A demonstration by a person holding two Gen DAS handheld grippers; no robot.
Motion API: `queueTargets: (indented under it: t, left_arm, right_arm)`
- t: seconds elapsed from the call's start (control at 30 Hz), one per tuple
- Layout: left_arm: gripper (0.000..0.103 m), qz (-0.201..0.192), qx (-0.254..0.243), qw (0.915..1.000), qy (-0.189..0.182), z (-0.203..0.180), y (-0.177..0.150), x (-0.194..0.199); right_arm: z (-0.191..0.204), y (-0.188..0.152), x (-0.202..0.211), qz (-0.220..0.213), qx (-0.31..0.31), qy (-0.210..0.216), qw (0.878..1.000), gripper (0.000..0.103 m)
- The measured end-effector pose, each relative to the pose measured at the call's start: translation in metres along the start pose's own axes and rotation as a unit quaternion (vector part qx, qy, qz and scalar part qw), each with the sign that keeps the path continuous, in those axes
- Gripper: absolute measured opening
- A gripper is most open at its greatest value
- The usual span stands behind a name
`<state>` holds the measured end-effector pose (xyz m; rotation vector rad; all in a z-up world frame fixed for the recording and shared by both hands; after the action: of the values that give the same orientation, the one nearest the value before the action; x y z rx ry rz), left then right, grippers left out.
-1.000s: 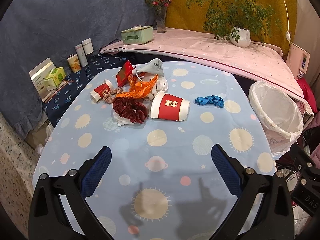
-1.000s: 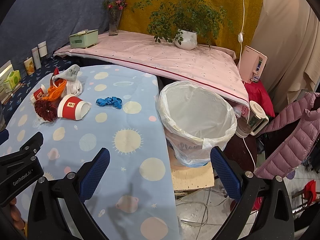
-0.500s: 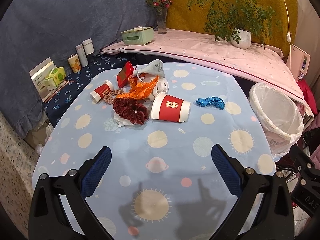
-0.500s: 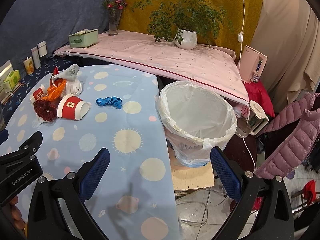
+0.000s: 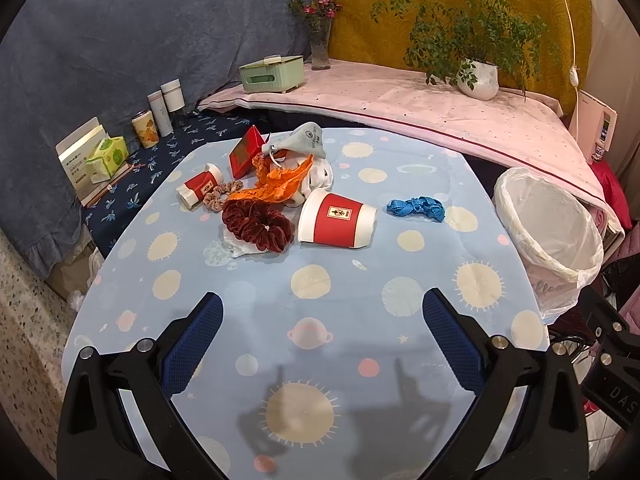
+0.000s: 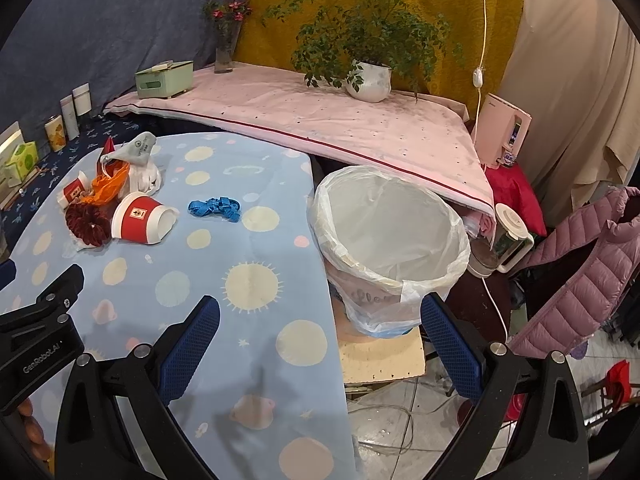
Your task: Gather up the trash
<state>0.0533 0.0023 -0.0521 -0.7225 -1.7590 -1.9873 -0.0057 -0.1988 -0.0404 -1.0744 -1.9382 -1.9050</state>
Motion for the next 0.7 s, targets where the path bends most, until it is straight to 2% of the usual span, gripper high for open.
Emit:
queueTargets:
  t: [0.7]
  left_arm:
    - [0.096, 0.005, -0.005, 0.9999, -0.009, -0.0042, -0.0009, -0.0026]
  right_arm:
    - [-0.0078, 0.0031, -0.0007, -0.004, -0.004, -0.02, 1.0, 0.096]
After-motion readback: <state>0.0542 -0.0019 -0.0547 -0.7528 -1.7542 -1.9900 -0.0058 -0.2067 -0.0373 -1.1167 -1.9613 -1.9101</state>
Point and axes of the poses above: each gripper's, at about its wrist camera, not at the fingertips, and x roughly against the way its jaws point, z to its left, y to its top, the point moved 8 cm from there along -x, roughly the way its jaws point, and after that the axes turned 6 degrees about -z, right-handed, at the moved point
